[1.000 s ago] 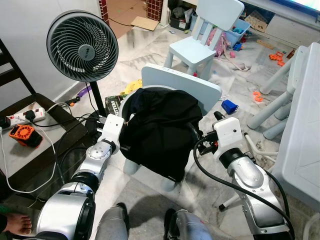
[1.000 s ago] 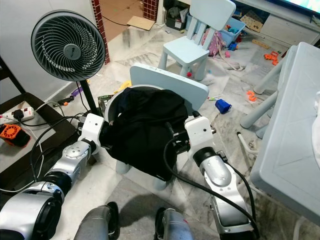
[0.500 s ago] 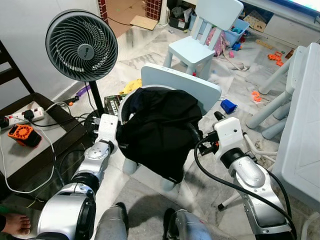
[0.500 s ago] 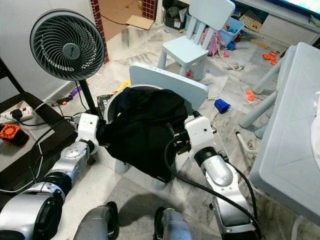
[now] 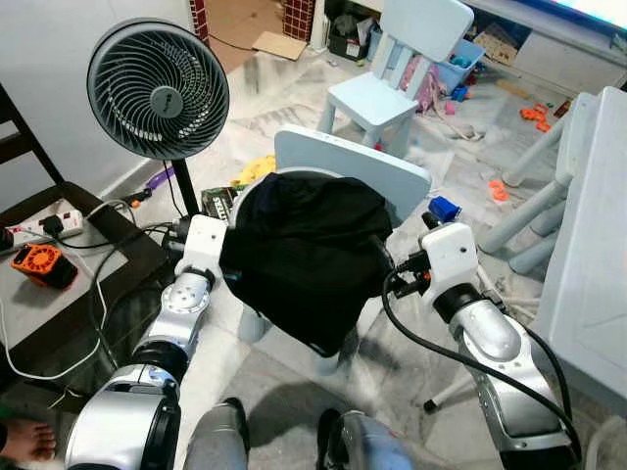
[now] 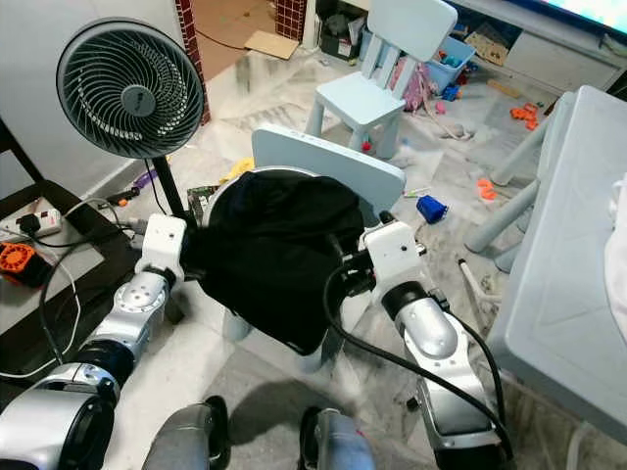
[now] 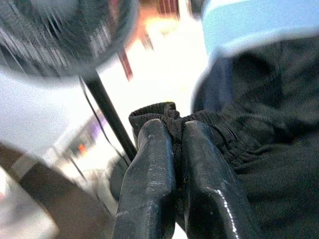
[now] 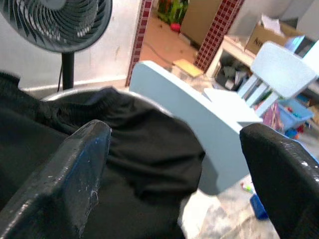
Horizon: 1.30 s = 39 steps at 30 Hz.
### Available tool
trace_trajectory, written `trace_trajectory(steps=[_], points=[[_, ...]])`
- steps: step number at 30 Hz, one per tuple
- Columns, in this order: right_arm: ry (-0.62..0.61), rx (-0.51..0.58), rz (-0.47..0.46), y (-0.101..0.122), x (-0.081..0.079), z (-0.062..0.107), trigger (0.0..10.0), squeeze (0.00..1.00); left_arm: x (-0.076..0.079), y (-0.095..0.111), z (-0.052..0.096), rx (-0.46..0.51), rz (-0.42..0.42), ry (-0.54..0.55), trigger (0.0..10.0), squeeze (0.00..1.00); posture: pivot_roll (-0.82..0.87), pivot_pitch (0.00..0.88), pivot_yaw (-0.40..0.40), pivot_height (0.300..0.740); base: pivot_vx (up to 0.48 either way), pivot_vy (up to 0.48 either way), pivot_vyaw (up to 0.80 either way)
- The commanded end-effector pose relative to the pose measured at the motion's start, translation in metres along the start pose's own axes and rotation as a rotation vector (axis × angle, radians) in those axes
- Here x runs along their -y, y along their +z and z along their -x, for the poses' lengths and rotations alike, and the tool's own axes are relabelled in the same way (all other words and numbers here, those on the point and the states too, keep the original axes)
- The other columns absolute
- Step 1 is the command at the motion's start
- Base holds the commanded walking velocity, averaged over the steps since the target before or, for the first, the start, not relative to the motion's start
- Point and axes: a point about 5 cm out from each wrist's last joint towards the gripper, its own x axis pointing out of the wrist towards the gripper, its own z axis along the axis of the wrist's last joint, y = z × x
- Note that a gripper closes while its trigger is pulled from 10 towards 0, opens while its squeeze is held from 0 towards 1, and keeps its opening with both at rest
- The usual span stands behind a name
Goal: Hang hanger
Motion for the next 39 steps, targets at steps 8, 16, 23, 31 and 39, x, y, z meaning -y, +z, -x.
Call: trace_trajectory(steps=[8, 16, 23, 31, 39], points=[[-0.070, 0.052, -0.015, 0.003, 0.003, -0.020, 10.0, 0.00, 0.011, 0.095, -0.013, 0.501, -0.293, -0.070, 0.0, 0.00, 0.01, 0.049, -0.044, 0.740, 0.000, 0.000, 0.00], [-0.156, 0.058, -0.032, -0.001, 0.009, -0.022, 10.0, 0.00, 0.064, 0.075, 0.012, 0.541, -0.289, -0.483, 0.0, 0.00, 0.02, 0.016, -0.009, 0.740, 0.000, 0.000, 0.00], [-0.157, 0.047, -0.038, -0.007, 0.005, -0.016, 10.0, 0.00, 0.061, 0.025, 0.015, 0.268, -0.287, -0.489, 0.0, 0.00, 0.02, 0.023, -0.011, 0.740, 0.000, 0.000, 0.00], [-0.142, 0.039, -0.038, -0.012, 0.004, -0.011, 10.0, 0.00, 0.044, 0.038, 0.019, 0.375, -0.226, -0.311, 0.0, 0.00, 0.02, 0.000, -0.014, 0.740, 0.000, 0.000, 0.00], [-0.169, 0.028, -0.063, -0.021, 0.003, -0.005, 10.0, 0.00, 0.041, 0.039, 0.038, 0.374, -0.068, -0.149, 0.0, 0.00, 0.03, 0.000, 0.012, 0.740, 0.000, 0.000, 0.00]])
